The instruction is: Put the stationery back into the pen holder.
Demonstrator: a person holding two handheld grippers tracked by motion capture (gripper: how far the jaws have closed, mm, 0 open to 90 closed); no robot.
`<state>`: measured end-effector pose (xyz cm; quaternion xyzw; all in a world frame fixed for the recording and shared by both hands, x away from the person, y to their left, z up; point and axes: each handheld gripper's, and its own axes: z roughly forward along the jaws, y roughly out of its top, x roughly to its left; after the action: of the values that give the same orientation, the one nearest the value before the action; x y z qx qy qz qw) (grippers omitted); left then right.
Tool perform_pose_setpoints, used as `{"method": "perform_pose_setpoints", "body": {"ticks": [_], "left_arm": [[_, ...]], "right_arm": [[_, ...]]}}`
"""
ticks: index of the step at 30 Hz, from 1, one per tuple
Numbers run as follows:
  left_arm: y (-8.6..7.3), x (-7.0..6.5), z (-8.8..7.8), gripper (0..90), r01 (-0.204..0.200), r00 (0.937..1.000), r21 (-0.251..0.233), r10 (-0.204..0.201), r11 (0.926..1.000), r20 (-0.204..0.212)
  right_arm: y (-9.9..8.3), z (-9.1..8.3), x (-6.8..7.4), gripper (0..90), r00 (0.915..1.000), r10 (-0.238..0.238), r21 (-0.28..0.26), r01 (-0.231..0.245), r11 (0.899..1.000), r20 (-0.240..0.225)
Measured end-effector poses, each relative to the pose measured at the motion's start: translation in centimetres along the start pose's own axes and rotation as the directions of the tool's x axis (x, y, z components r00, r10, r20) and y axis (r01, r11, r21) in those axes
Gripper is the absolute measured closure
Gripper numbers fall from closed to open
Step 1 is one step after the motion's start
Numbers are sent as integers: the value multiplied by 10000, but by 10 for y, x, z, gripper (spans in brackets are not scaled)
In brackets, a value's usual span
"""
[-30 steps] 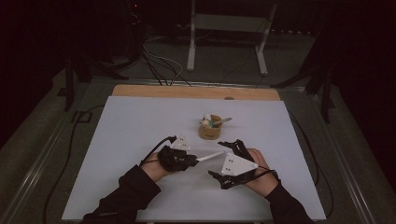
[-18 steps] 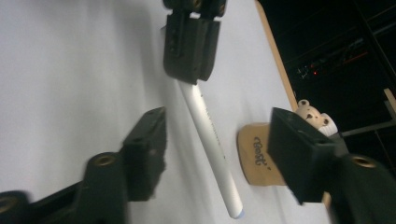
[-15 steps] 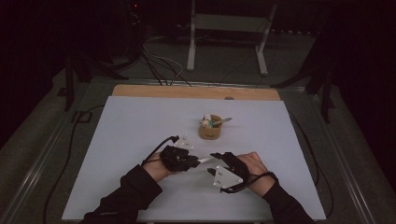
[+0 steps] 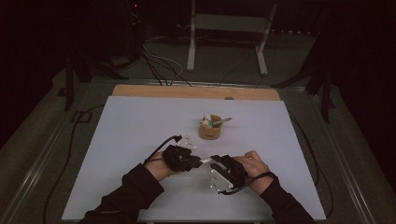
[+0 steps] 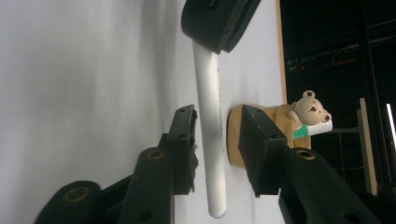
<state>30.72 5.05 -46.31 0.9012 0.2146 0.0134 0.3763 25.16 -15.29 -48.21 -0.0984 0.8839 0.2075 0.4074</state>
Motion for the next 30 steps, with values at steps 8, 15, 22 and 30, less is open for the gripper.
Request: {"method": "perform_pose_setpoints", "body": {"ticks": [8, 15, 22, 30], "left_arm": [[3, -1, 2, 795, 25, 9999, -12, -25, 10000, 107], [4, 0, 2, 795, 160, 9997, -19, -160, 9999, 189], [2, 2, 3, 793, 151, 9996, -377, -142, 9992, 243], [-3, 4, -6, 454, -89, 9989, -1651, 164, 9862, 439]], "right_arm": [[2, 6, 3, 714, 9971, -728, 431, 718, 9965, 220], [4, 8, 6, 775, 9919, -1237, 570, 1220, 9909, 283], [5, 7, 4, 788, 9881, -1499, 610, 1476, 9872, 341], [-3, 7, -1, 788, 9929, -1119, 718, 1088, 9915, 402]]}}
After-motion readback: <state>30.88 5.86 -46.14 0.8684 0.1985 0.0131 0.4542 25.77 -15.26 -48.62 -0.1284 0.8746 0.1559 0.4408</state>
